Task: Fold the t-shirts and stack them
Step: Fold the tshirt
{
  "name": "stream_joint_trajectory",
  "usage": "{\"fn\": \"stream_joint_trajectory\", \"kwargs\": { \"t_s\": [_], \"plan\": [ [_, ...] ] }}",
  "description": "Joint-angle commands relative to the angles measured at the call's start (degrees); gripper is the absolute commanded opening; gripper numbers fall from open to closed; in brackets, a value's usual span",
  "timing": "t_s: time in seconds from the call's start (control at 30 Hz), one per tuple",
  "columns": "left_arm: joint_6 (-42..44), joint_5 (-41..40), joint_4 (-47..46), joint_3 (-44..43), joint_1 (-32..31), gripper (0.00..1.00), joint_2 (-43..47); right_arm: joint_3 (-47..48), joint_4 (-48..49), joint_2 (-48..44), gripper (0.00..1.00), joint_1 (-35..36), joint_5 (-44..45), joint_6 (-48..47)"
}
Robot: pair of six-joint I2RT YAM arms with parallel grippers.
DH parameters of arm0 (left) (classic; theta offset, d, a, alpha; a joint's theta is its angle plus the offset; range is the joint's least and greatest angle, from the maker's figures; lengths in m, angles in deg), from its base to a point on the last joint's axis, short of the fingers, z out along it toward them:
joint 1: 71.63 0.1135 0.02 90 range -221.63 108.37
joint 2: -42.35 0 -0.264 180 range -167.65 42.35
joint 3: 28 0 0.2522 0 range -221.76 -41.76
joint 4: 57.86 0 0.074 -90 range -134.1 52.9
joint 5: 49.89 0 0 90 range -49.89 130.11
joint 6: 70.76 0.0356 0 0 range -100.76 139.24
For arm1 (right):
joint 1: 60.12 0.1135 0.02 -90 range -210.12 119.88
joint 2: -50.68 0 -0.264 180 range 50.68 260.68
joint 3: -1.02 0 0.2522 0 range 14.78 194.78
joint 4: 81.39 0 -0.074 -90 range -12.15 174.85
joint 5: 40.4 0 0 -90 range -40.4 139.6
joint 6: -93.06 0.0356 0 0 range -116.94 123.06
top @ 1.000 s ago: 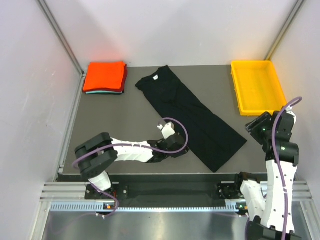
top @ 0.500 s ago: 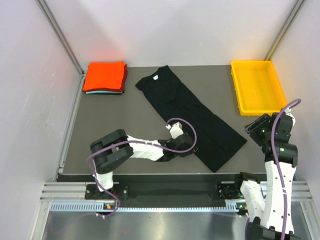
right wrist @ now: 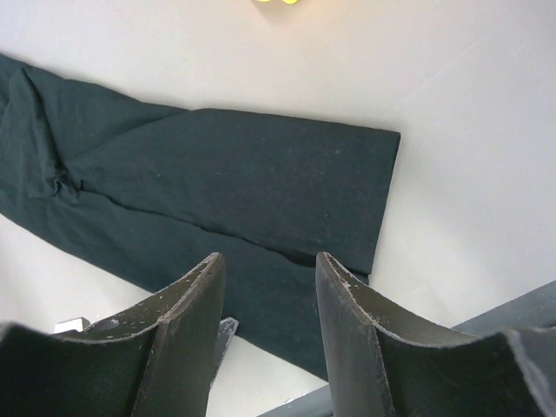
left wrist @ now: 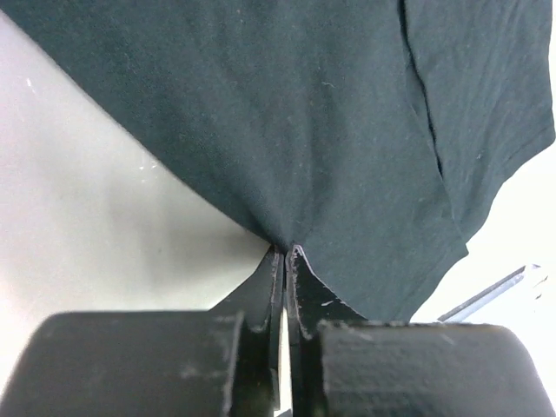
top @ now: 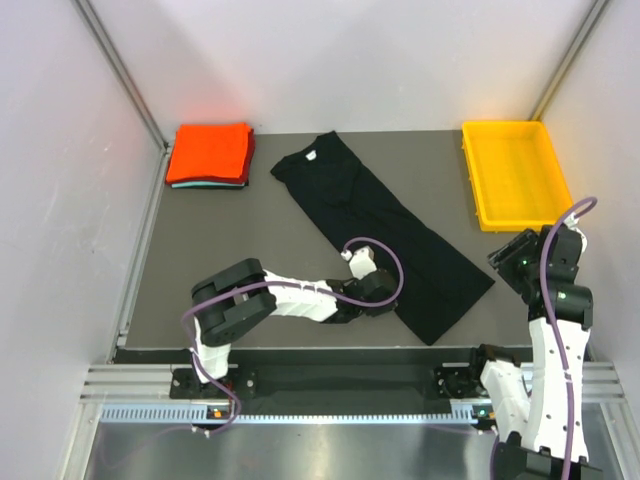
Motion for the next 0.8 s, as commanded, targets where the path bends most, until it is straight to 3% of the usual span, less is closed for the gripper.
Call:
{"fn": "stream_joint_trajectory", "kwargs": {
  "t_s": [0.0,0.23,0.43,0.57,0.77],
  "plan": [
    [1.9,0.8,5.5,0.1,-0.7,0.00,2.2,1.6,1.5,0.9,0.47,0.4,0.3,-1.4],
    [8.1,0.5,16.0,2.7,0.1,0.00,10.6,0.4,2.5,0.9,0.47,0.5,-4.0,-3.1],
    [10.1,1.8,18.2,7.8,1.5,0.00,16.0,-4.0,6.1,1.4,0.47,0.6,-10.9,-5.5],
    [12.3,5.7,18.0,13.0,5.7,0.00,19.7,-7.7,8.9,4.1,0.47,1.8,-18.8,-8.7],
    [17.7,6.1,23.8,15.6,11.0,0.00,25.2,-12.3,14.1,5.6,0.44,7.9,-20.4,-7.7]
  ]
}}
